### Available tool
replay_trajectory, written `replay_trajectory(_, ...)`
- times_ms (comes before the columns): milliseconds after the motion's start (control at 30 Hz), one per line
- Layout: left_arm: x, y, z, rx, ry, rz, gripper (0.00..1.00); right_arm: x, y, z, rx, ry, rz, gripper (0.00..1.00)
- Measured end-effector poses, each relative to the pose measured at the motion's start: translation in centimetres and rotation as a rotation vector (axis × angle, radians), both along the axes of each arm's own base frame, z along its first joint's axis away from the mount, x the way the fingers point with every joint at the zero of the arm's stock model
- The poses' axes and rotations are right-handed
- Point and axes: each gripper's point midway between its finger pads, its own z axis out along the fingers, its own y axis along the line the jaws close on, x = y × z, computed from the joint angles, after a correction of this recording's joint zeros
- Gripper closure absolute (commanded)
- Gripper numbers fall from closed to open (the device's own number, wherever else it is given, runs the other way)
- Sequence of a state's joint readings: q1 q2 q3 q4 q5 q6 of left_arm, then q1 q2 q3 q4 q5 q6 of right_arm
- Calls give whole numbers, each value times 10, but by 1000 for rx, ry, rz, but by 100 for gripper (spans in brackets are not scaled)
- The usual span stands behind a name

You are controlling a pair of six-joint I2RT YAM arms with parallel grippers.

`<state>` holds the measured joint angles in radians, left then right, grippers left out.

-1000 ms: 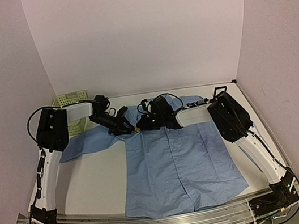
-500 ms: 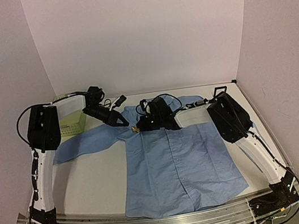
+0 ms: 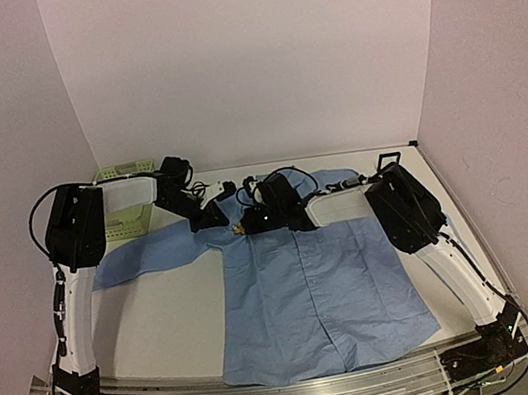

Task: Pin the brooch onto the clothing

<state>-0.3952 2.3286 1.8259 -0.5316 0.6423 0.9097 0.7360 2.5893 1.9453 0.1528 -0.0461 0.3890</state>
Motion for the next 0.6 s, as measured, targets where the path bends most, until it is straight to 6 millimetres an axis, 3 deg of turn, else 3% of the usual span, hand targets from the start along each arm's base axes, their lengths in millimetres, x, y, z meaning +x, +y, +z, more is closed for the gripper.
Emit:
replay_trajectory(167, 5, 2, -26, 9, 128, 106, 100, 1, -1, 0, -15, -18, 5, 100)
replay_trajectory(600, 4, -1, -35, -45, 325, 232, 100, -1, 2, 0, -61, -73, 9, 100)
